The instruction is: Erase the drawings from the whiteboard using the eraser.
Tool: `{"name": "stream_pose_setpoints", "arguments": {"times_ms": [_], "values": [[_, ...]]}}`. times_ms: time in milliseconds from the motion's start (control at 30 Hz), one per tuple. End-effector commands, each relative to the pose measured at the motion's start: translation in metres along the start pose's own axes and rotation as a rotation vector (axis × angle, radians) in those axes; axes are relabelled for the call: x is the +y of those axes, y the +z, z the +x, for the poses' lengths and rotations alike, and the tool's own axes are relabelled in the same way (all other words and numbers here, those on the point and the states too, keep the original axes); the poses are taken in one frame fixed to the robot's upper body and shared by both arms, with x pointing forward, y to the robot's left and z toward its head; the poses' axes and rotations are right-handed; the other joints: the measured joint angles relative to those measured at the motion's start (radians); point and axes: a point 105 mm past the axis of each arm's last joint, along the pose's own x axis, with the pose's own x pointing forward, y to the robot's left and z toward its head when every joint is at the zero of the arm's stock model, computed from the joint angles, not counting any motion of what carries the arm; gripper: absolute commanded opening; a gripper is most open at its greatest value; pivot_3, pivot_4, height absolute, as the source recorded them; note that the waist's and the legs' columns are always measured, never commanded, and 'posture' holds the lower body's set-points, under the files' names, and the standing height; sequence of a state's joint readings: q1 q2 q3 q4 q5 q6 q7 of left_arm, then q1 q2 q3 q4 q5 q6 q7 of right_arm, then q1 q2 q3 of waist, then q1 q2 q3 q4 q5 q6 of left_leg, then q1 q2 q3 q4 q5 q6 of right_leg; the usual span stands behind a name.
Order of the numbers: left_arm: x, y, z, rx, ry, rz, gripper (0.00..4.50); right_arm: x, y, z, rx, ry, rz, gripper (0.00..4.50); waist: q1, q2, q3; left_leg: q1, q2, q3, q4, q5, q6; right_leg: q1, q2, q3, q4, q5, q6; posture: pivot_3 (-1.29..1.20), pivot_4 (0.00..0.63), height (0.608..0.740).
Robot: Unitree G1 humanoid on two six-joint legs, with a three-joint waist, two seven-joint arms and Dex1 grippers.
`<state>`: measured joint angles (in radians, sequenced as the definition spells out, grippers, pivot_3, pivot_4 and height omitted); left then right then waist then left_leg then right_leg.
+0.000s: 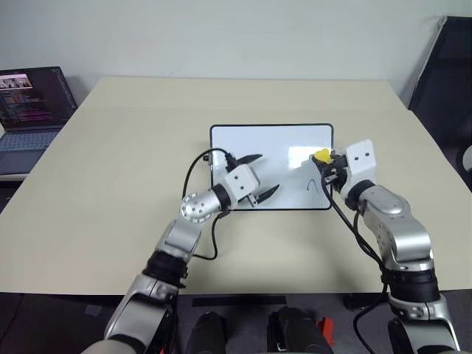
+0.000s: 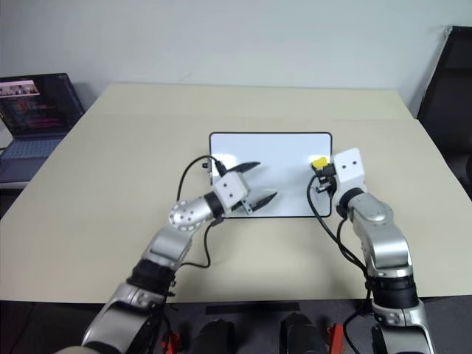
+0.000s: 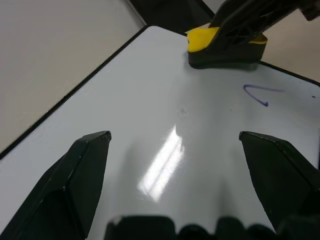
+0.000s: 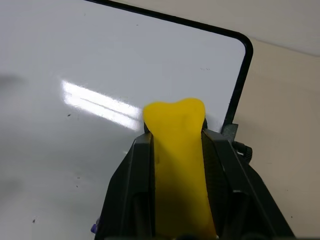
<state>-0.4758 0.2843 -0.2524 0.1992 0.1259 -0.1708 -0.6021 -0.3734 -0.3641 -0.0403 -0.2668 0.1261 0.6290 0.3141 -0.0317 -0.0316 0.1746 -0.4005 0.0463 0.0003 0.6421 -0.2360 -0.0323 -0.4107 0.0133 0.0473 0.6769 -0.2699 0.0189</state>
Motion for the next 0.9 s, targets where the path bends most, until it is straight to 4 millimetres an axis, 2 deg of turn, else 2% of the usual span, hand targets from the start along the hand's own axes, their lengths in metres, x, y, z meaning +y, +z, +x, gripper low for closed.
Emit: {"name": "stream_pose_setpoints", "arguments": {"times_ms": [33, 167, 267, 400, 500, 700, 900], "values": [[-0.004, 0.017, -0.003, -0.043, -0.005, 0.032, 4.50, 0.001, 0.025, -0.011, -0.118, 0.027, -0.033, 0.96, 0.000, 0.000, 0.000, 0.000, 0.000, 0.000, 0.000, 0.000, 0.000, 0.000, 0.000, 0.000, 0.000, 0.000, 0.000, 0.00, 0.150, 0.740], [-0.018, 0.010, -0.014, -0.007, -0.017, -0.002, 4.50, 0.010, 0.022, -0.021, -0.140, 0.081, -0.063, 0.96, 0.000, 0.000, 0.000, 0.001, 0.000, 0.000, 0.001, 0.000, 0.000, 0.000, 0.000, 0.000, 0.001, 0.000, 0.000, 0.00, 0.150, 0.740], [-0.023, 0.006, -0.018, 0.014, -0.025, -0.014, 4.50, 0.015, 0.019, -0.021, -0.140, 0.100, -0.075, 0.96, -0.001, 0.000, 0.000, 0.001, 0.000, 0.000, 0.001, 0.000, 0.000, 0.000, 0.000, 0.000, 0.002, 0.000, 0.000, 0.00, 0.150, 0.740], [-0.026, 0.004, -0.018, 0.020, -0.034, -0.020, 4.50, 0.023, 0.017, -0.016, -0.139, 0.122, -0.096, 0.96, 0.000, 0.000, 0.000, 0.001, 0.000, 0.000, 0.002, 0.000, 0.000, 0.000, 0.000, 0.000, 0.002, 0.000, 0.000, 0.00, 0.150, 0.740], [-0.022, 0.007, -0.009, 0.009, -0.028, -0.014, 4.50, 0.028, 0.002, -0.001, -0.073, 0.110, -0.173, 0.96, 0.000, 0.000, 0.000, 0.001, 0.000, 0.000, 0.002, 0.000, 0.000, 0.000, 0.000, 0.000, 0.002, 0.000, 0.000, 0.00, 0.150, 0.740], [-0.018, 0.015, 0.001, -0.015, -0.026, -0.010, 4.50, 0.018, -0.027, 0.011, 0.076, 0.059, -0.248, 0.96, -0.002, 0.000, 0.000, 0.001, 0.000, 0.000, 0.002, 0.000, 0.000, 0.001, 0.000, 0.000, 0.002, 0.000, 0.000, 0.00, 0.150, 0.740], [-0.026, 0.016, 0.000, -0.016, -0.050, -0.023, 4.50, 0.008, -0.048, 0.001, 0.181, 0.046, -0.281, 0.96, 0.001, -0.001, 0.000, 0.006, 0.000, 0.000, 0.003, 0.001, 0.001, 0.005, 0.000, 0.000, 0.002, 0.001, 0.000, 0.00, 0.150, 0.740]]}}
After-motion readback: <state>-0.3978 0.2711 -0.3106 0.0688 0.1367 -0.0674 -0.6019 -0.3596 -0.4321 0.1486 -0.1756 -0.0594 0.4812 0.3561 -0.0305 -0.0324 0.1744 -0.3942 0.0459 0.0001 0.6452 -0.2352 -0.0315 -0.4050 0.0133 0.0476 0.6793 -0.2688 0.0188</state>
